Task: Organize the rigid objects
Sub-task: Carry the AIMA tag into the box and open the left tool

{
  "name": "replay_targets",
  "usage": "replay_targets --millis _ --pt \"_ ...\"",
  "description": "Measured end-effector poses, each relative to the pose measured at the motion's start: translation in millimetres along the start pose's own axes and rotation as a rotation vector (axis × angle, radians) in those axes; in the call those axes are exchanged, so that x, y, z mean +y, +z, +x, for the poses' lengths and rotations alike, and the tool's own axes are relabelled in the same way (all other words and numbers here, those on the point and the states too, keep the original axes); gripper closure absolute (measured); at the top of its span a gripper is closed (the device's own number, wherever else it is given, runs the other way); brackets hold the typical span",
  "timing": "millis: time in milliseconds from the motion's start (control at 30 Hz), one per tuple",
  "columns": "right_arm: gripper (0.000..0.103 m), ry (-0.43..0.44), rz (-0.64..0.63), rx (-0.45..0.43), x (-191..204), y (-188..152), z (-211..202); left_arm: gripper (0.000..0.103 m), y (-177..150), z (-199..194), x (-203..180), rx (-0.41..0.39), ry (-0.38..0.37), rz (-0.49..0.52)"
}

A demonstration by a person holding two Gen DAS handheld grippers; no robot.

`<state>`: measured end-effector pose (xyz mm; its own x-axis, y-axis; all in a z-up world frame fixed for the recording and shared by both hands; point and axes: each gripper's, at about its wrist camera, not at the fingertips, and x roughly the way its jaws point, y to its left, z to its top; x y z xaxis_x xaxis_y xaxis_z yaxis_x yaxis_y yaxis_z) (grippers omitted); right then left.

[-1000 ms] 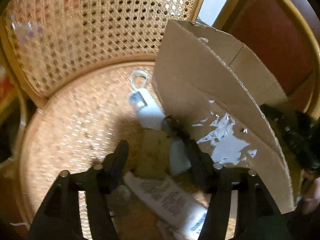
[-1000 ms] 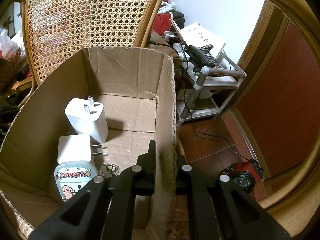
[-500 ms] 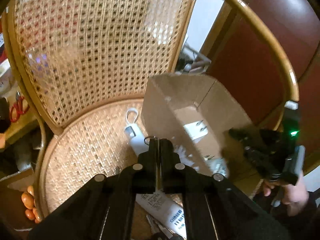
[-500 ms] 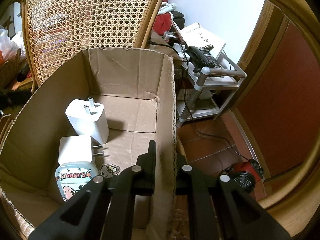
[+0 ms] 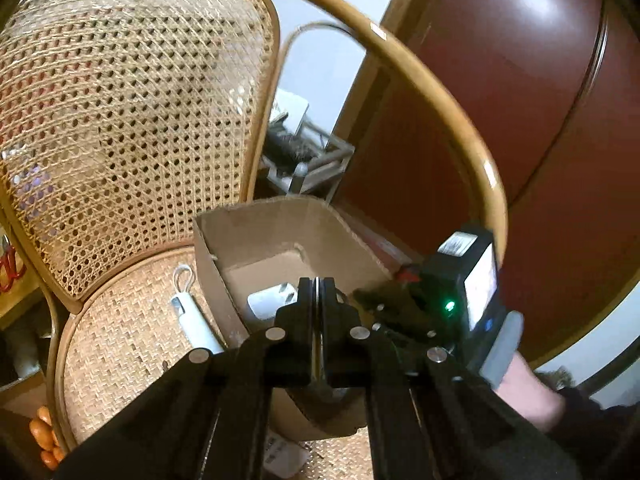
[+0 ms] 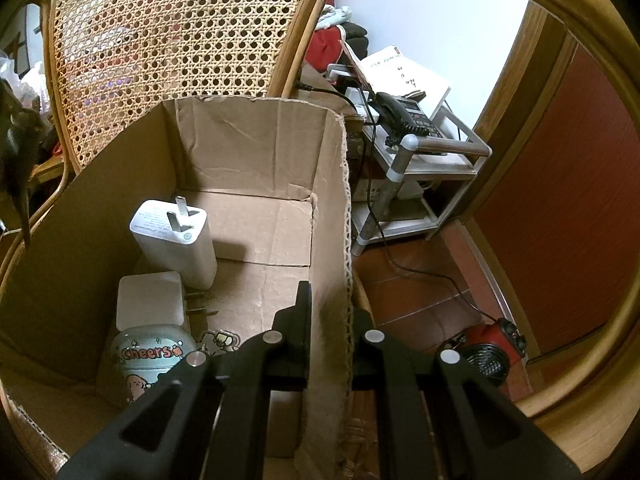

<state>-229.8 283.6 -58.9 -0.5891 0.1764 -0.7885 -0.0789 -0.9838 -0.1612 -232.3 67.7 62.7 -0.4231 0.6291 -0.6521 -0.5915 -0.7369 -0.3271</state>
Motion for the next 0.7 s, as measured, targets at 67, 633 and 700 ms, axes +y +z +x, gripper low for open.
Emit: replay_targets --millis 67,633,700 --pt "0.09 0.002 0.0 0.0 -0.3 0.4 0.3 0.1 -3.2 12.5 0.1 0.029 0.02 -0.015" --pt "0.09 0.0 0.001 -0.001 0.8 -0.3 -0.6 0.098 -39.2 86.8 -20.4 0.137 0.23 0.061" --pt "0.09 0.004 0.001 -0.001 1.7 -0.5 -0.6 0.095 -41.2 87.4 -23.4 0.131 0.255 0.065"
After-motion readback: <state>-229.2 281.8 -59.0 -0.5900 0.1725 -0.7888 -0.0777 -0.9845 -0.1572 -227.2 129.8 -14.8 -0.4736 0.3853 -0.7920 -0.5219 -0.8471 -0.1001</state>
